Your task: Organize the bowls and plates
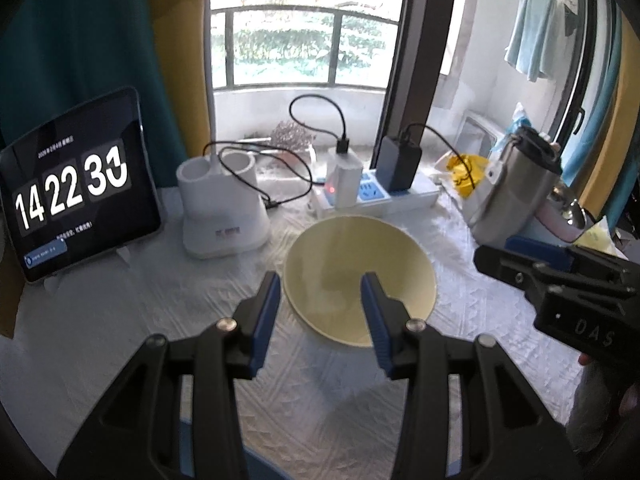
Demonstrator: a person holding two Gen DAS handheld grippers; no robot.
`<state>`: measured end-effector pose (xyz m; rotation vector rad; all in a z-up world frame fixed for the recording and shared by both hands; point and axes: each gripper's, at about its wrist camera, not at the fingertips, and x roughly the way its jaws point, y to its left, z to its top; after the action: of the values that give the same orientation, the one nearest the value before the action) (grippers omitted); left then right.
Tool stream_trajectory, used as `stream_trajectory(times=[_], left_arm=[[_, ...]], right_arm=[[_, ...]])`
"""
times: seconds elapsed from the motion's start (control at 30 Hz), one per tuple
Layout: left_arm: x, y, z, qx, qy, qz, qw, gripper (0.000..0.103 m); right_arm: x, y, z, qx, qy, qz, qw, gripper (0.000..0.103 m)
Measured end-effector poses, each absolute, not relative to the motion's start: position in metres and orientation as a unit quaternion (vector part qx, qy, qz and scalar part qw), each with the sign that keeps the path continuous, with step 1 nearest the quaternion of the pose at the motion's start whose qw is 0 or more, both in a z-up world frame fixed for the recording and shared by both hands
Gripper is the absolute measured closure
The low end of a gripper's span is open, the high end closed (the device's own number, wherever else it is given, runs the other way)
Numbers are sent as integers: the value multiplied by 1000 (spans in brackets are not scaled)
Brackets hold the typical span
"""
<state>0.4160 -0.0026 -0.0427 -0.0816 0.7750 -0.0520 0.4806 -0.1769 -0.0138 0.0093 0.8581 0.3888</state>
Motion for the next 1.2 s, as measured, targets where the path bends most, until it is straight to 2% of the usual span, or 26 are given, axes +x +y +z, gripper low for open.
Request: stream_trajectory(times=[1.2], left_arm=[[469,2,-95,-53,488,8,871,60]], right_arm=[[559,-147,-78,65,555,212,802,56]])
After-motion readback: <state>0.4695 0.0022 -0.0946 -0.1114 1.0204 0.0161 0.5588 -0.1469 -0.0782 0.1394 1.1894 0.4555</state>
